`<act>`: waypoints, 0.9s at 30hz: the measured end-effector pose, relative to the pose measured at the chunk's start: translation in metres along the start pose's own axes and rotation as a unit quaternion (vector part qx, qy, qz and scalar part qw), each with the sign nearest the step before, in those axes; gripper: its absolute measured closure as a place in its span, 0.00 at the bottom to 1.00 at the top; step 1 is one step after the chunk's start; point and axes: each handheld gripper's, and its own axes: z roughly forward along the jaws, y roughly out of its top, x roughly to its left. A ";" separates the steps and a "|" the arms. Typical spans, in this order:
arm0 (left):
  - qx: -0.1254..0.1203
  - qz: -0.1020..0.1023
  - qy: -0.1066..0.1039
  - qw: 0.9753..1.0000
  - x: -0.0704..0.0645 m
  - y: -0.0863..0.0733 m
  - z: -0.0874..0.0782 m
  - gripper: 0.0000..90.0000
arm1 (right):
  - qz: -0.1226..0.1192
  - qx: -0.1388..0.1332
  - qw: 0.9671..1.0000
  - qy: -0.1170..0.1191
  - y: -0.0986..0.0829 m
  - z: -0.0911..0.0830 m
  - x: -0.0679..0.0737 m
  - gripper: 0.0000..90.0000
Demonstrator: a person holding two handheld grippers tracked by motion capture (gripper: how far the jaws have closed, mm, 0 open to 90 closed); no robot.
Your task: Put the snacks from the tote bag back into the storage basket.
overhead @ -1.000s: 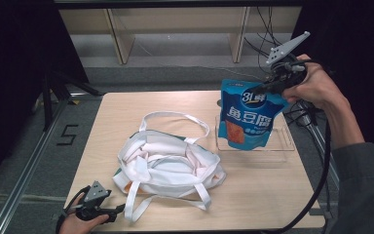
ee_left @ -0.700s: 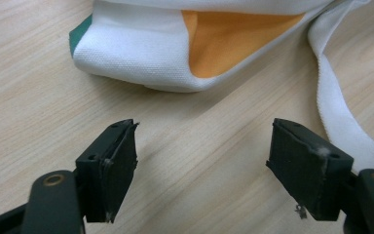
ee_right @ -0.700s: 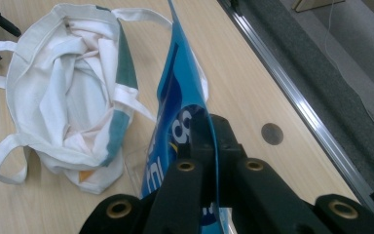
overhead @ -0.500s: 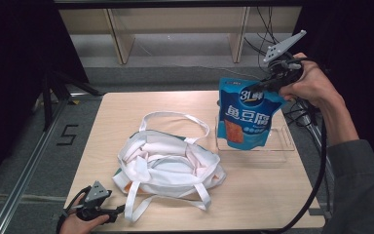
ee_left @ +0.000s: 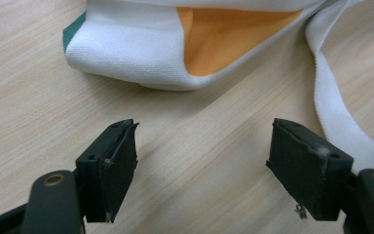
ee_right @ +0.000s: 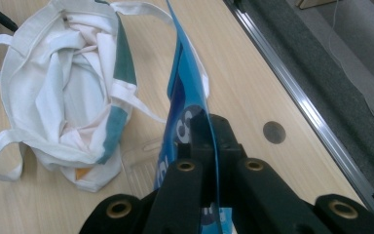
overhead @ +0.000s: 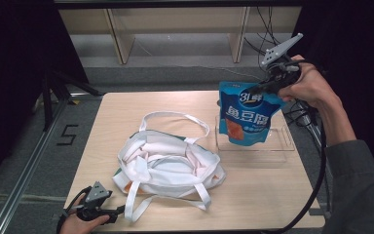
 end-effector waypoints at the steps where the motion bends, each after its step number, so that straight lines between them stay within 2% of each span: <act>1: -0.001 -0.002 -0.001 1.000 0.000 0.000 0.000 0.28 | -0.002 0.005 1.000 0.005 -0.001 0.000 0.000 1.00; 3: -0.005 -0.005 -0.003 1.000 -0.001 -0.001 0.001 0.28 | -0.003 0.001 1.000 0.011 -0.004 0.004 0.000 1.00; 4: -0.004 0.002 -0.002 1.000 0.000 0.000 0.001 0.28 | -0.005 0.000 1.000 0.014 -0.005 0.006 0.001 1.00; 8: -0.004 -0.011 -0.001 1.000 -0.002 0.000 0.002 0.28 | -0.015 0.003 1.000 0.019 -0.009 0.011 0.002 1.00; 9: -0.003 -0.005 0.001 1.000 -0.001 0.000 0.002 0.28 | -0.008 0.006 1.000 0.027 -0.010 0.012 0.003 1.00; 10: -0.003 -0.005 0.001 1.000 -0.001 0.000 0.002 0.28 | -0.014 0.003 1.000 0.024 -0.011 0.013 0.003 1.00; 11: -0.014 -0.020 0.002 1.000 -0.003 0.000 0.003 0.28 | -0.017 0.004 0.999 0.027 -0.012 0.014 0.003 1.00; 15: -0.015 -0.027 0.002 1.000 -0.003 -0.001 0.004 0.28 | -0.013 0.002 0.999 0.031 -0.014 0.018 0.004 1.00; 22: -0.014 -0.028 0.002 1.000 -0.004 -0.001 0.004 0.28 | -0.018 0.004 0.999 0.040 -0.023 0.026 0.003 1.00; 23: -0.014 -0.021 0.003 1.000 -0.003 0.000 0.003 0.28 | -0.012 0.003 0.999 0.047 -0.027 0.028 0.005 1.00; 26: -0.015 -0.019 0.002 1.000 -0.003 0.000 0.004 0.28 | -0.014 0.003 0.999 0.049 -0.029 0.029 0.006 1.00; 27: -0.010 -0.019 0.000 1.000 -0.002 -0.001 0.004 0.28 | -0.006 0.003 0.999 0.048 -0.032 0.029 0.006 1.00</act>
